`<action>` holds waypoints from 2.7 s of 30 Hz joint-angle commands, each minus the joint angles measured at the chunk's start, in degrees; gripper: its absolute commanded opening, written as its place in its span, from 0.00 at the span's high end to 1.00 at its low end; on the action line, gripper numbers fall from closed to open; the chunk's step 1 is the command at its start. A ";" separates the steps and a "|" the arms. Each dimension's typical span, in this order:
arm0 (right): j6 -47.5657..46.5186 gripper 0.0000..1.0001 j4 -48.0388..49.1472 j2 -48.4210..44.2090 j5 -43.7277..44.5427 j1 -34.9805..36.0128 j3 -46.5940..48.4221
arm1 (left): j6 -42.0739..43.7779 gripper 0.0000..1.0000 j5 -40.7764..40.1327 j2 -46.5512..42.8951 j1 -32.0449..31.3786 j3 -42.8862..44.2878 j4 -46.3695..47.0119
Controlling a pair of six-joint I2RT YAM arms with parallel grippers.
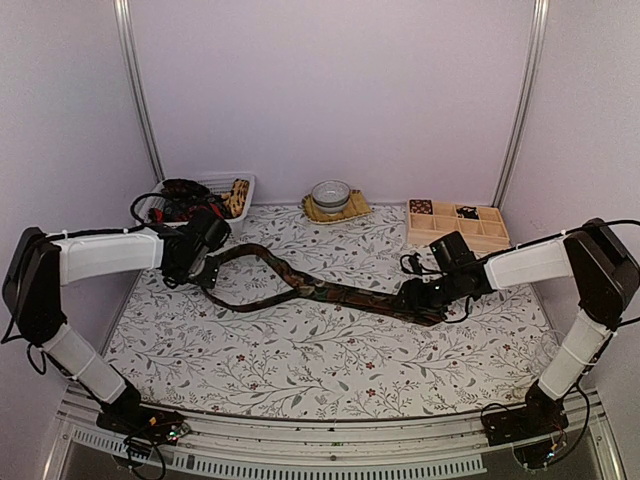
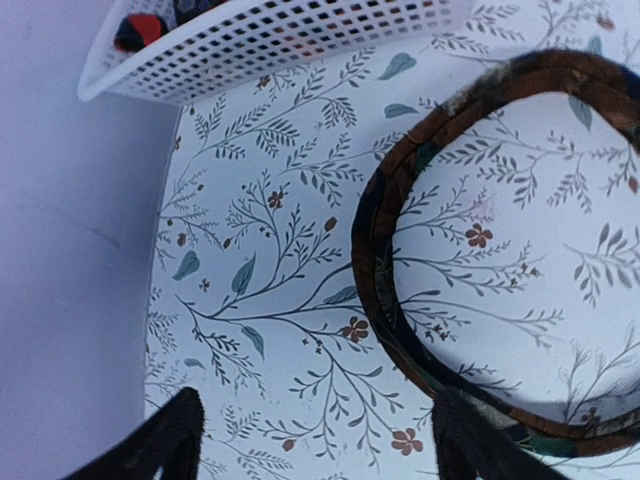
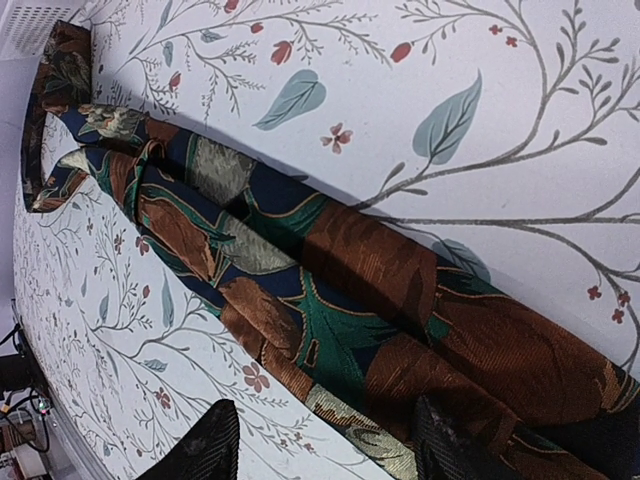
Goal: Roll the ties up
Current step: Flatten out the tie at the center of the board.
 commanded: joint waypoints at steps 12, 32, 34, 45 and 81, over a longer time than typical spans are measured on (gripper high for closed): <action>-3.50 0.40 -13.40 -4.51 7.67 -13.83 -4.03 | 44.71 0.00 24.36 -3.62 -0.01 3.95 9.50; -2.64 0.36 -12.73 -16.94 2.07 -22.30 -0.54 | 75.67 0.01 39.75 6.65 -5.68 2.42 16.42; -3.10 0.36 -12.69 -17.82 1.86 -21.49 -0.11 | 77.65 0.04 39.43 9.10 -5.36 2.54 17.80; -4.43 0.36 -13.06 -16.83 1.37 -14.92 -1.72 | 78.16 0.41 37.72 18.80 -4.78 7.84 18.71; -8.66 0.37 -12.17 0.59 5.83 0.01 7.88 | 41.08 1.00 29.34 12.33 -15.21 25.31 -26.36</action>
